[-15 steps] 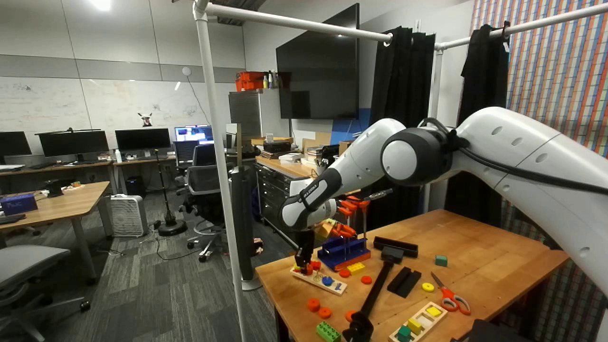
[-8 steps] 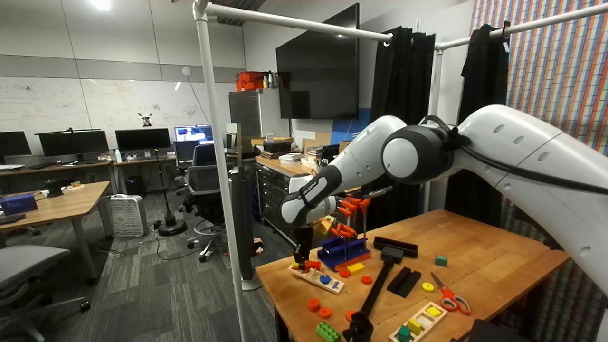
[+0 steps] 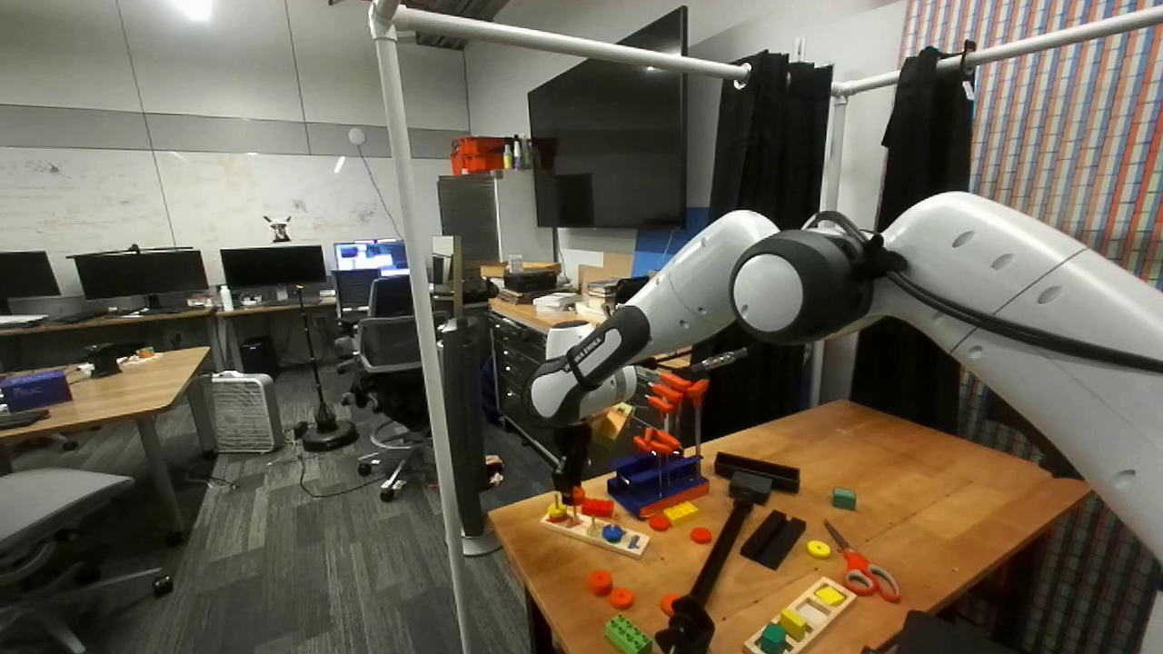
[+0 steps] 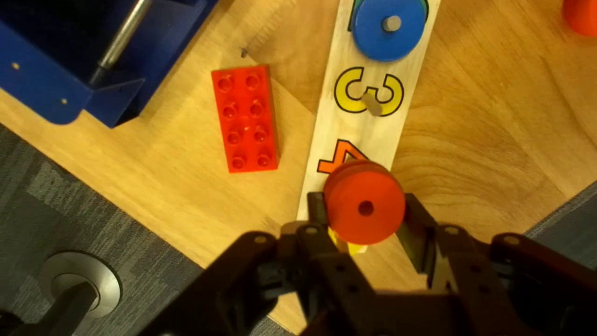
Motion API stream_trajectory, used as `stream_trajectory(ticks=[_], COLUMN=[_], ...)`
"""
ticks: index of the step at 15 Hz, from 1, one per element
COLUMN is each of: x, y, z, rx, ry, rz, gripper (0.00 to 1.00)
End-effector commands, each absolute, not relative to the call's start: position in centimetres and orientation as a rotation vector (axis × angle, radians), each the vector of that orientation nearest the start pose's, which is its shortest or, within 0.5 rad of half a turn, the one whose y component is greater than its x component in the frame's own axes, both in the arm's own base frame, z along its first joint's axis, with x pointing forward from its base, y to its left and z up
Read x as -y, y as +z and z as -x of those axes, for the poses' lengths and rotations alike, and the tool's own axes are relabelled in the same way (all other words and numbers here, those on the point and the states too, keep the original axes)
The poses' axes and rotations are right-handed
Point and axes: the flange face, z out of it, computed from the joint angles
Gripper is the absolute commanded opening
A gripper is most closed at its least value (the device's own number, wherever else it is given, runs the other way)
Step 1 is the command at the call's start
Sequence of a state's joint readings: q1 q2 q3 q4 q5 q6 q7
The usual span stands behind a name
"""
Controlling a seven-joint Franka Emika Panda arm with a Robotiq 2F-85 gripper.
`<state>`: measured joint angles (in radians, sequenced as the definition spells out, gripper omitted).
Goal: Remove the round orange blocks from the wooden board and put them on the table
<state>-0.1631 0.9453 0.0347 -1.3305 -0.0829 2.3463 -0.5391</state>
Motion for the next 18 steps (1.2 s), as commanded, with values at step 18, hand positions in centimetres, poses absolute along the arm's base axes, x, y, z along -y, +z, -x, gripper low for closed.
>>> stream_trajectory(ticks=[18], x=[3.6], y=[14.3], z=[-70.9], rx=[0.857], ry=[0.085], rz=[2.955], gripper=[0.23])
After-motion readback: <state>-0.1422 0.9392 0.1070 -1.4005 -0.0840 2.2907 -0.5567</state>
